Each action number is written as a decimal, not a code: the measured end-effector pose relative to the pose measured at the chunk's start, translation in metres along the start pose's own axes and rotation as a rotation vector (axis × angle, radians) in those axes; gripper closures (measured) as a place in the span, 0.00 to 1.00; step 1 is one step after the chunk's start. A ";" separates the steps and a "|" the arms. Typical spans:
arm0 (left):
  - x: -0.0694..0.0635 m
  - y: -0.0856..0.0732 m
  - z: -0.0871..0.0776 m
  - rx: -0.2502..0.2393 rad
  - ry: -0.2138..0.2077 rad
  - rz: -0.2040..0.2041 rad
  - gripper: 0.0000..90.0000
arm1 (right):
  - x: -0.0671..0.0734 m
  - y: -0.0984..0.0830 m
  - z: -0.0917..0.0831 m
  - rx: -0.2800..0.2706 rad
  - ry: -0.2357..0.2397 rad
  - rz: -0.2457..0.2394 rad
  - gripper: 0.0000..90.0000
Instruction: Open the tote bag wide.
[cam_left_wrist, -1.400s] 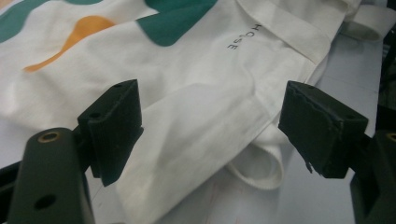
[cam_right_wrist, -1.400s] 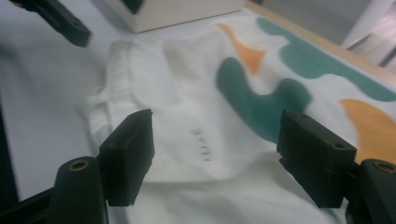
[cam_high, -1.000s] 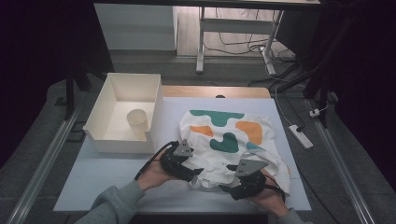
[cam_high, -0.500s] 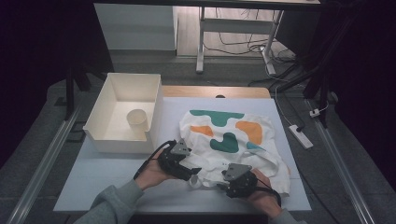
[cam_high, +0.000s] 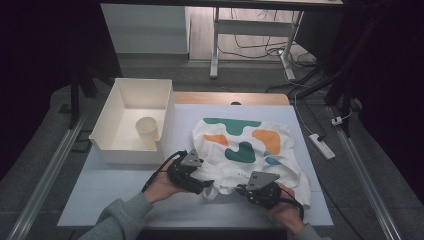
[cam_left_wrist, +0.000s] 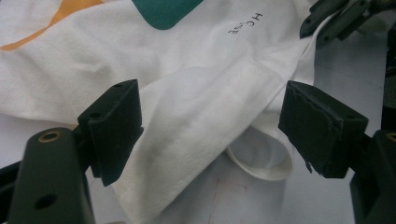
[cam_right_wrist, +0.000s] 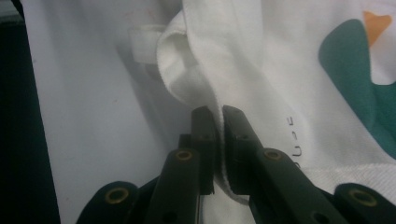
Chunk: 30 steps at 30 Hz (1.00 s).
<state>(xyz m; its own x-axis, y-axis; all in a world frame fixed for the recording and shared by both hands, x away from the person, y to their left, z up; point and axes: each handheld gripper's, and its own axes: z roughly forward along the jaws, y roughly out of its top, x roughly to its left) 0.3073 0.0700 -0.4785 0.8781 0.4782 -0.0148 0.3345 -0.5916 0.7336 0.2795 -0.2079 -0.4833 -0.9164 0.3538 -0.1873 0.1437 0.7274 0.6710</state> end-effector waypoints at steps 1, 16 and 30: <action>0.000 0.000 0.000 -0.001 0.001 -0.001 0.24 | -0.001 0.000 -0.001 -0.012 -0.007 0.011 0.95; 0.000 0.000 -0.007 -0.034 0.014 -0.003 0.25 | 0.001 0.015 -0.024 -0.105 -0.025 0.017 0.97; -0.004 0.000 -0.023 -0.096 0.025 0.012 0.26 | -0.007 0.035 -0.050 -0.202 -0.046 -0.004 0.97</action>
<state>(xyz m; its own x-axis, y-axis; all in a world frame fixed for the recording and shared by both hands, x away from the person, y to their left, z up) 0.2961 0.0826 -0.4626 0.8728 0.4880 0.0103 0.2886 -0.5329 0.7954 0.2720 -0.2143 -0.4225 -0.8983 0.3807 -0.2194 0.0580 0.5979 0.7995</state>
